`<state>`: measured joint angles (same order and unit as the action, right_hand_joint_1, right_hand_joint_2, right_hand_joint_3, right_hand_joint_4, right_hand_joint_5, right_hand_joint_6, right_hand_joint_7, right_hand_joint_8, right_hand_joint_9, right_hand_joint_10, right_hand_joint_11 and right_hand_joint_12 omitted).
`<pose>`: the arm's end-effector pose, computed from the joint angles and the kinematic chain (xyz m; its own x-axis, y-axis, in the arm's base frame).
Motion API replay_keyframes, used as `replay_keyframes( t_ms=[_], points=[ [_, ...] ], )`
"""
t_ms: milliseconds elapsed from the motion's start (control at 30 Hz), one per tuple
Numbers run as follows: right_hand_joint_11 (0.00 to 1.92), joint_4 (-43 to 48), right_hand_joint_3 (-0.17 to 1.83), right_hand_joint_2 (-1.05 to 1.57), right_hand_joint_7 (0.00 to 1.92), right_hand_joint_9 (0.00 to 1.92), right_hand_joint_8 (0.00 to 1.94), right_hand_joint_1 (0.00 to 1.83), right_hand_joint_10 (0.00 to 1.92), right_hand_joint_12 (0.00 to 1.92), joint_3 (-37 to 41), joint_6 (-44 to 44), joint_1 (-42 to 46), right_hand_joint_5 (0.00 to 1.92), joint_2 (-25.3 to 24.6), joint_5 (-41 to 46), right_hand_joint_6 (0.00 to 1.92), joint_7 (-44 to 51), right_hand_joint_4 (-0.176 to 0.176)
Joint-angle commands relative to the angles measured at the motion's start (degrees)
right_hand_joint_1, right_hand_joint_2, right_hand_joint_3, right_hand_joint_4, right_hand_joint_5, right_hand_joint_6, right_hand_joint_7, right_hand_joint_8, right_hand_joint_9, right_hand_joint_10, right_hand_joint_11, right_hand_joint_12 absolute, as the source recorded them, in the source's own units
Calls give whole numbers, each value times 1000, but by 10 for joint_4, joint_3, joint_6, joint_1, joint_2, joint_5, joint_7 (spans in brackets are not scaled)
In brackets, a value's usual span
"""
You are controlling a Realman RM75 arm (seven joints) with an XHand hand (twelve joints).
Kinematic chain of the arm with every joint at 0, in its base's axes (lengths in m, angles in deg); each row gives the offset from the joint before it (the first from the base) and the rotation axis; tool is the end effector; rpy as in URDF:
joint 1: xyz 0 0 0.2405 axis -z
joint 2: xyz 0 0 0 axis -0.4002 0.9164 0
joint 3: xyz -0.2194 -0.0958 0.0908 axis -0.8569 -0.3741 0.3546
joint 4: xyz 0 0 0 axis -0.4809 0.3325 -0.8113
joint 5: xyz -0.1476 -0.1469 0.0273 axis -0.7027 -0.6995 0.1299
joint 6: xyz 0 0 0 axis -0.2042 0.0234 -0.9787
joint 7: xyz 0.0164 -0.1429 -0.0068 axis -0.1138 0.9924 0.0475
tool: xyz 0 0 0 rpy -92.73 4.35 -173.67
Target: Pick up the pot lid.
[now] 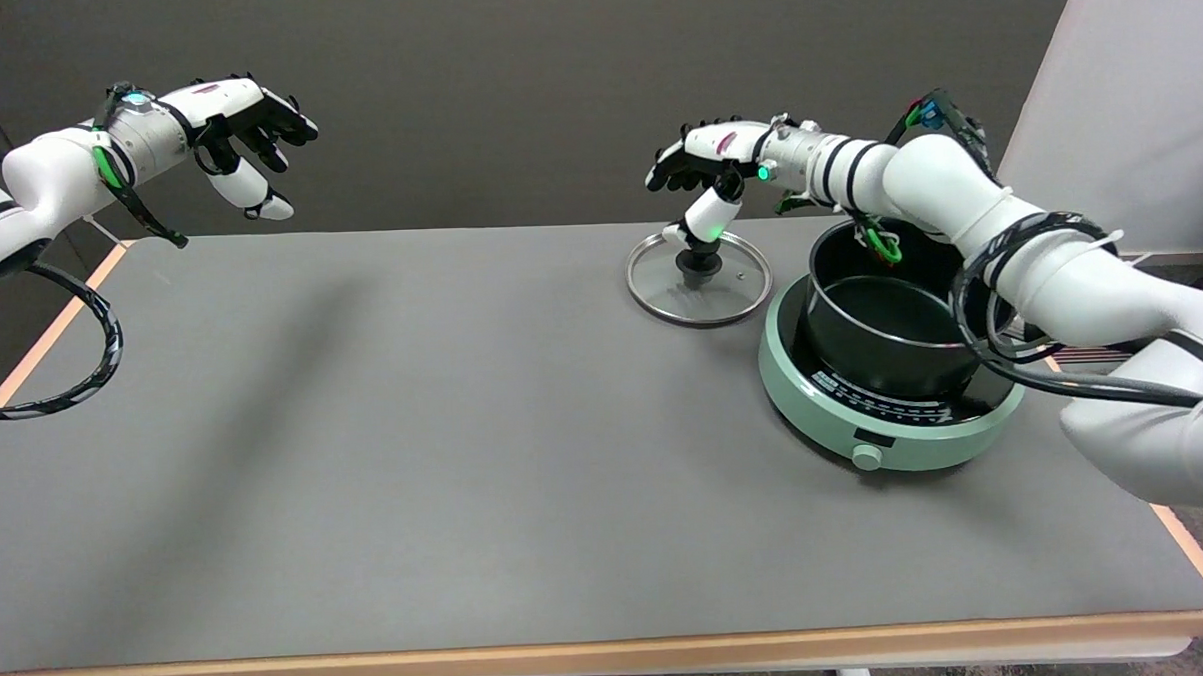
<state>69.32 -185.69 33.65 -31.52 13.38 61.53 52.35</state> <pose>-0.1558 -0.5213 0.3750 0.9658 -0.2550 0.0467 -0.0832 -0.1342 0.9875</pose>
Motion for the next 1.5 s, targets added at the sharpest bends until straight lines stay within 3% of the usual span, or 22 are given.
replay_keyframes(
  t_ms=[33, 633, 933, 1067, 1500],
  points=[
    [392, -128, 918, 523, 557, 528, 212, 785, 391, 1019, -15, 41, -33, 477, -54, -8, 211, 3, 21],
    [394, -143, 922, 531, 578, 542, 211, 801, 387, 1019, -15, 61, -52, 512, -70, -48, 227, 3, 25],
    [400, -149, 920, 533, 590, 556, 214, 807, 400, 1032, -26, 47, -83, 528, -104, -79, 236, 3, 26],
    [424, -145, 935, 521, 603, 555, 200, 819, 442, 1122, -19, 28, -85, 538, -110, -109, 234, -1, 26],
    [440, -71, 925, 529, 628, 574, 208, 818, 472, 1178, -27, 20, -85, 558, -92, -114, 252, -2, 19]
  ],
)
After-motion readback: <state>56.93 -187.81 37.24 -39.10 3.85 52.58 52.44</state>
